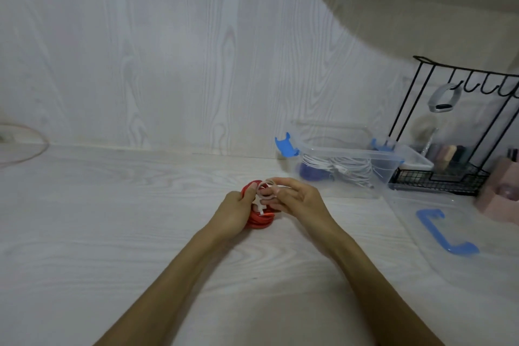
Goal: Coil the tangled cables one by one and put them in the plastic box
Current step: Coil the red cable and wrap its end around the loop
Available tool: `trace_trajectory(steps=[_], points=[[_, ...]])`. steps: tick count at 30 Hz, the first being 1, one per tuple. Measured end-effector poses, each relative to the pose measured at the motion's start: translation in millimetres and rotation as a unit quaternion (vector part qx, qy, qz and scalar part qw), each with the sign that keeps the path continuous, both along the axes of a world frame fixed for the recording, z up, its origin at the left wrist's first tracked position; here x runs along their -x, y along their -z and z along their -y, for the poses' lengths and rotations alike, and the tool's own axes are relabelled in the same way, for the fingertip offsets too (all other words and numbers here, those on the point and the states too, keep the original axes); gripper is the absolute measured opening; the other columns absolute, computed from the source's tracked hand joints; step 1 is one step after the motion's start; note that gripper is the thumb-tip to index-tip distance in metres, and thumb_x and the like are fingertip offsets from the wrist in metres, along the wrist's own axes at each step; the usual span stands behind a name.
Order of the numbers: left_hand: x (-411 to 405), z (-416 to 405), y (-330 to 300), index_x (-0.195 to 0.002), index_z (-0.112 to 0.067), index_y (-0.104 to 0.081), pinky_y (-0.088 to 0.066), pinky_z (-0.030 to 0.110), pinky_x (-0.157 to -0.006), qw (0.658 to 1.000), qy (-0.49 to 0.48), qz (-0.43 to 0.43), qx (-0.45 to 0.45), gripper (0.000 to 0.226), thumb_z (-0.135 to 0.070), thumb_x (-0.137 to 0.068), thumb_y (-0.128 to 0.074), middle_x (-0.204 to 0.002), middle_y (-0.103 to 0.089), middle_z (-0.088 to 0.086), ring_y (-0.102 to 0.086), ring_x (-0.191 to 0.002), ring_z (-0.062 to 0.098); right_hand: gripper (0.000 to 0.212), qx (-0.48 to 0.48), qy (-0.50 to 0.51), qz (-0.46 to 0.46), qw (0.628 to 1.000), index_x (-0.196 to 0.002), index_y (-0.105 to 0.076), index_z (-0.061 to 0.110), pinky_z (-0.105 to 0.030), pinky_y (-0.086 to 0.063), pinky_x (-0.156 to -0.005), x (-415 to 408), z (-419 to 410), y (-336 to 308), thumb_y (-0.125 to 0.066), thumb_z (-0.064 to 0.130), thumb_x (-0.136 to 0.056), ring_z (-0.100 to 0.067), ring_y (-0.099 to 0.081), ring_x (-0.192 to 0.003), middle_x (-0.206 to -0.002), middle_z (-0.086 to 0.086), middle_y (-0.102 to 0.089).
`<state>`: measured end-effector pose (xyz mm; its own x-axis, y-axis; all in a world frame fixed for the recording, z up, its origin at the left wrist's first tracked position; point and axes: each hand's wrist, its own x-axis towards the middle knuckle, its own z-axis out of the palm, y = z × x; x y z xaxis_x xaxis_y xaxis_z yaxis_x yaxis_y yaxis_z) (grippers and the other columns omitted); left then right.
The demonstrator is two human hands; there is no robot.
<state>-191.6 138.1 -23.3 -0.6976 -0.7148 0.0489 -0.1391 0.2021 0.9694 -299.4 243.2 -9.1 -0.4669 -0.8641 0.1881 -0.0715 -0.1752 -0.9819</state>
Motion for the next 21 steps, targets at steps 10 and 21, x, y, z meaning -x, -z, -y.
trace_trajectory(steps=[10,21], points=[[0.6,-5.3,-6.8,-0.071,-0.017,-0.054,-0.034,0.014,-0.043,0.998,0.042,0.001,-0.056,0.05,-0.056,-0.095,-0.032,-0.044,-0.044,-0.012,-0.04,-0.038,0.002,0.018,0.023,0.105,-0.161,0.981,-0.101,-0.068,0.027,-0.013,-0.051,-0.076,0.9,-2.6,-2.6,-0.065,0.017,-0.087,-0.002,-0.068,-0.088,-0.099,0.006,-0.07],[-2.2,-4.3,-5.8,-0.047,-0.016,-0.054,-0.024,0.01,-0.035,1.0,0.027,-0.011,-0.006,0.052,-0.036,-0.095,-0.051,-0.038,-0.034,-0.012,-0.028,-0.03,0.003,0.019,-0.004,0.013,-0.128,0.992,-0.1,-0.069,0.027,-0.008,-0.048,-0.072,0.8,-7.5,-6.7,-0.067,0.014,-0.086,-0.003,-0.07,-0.084,-0.08,0.004,-0.075]])
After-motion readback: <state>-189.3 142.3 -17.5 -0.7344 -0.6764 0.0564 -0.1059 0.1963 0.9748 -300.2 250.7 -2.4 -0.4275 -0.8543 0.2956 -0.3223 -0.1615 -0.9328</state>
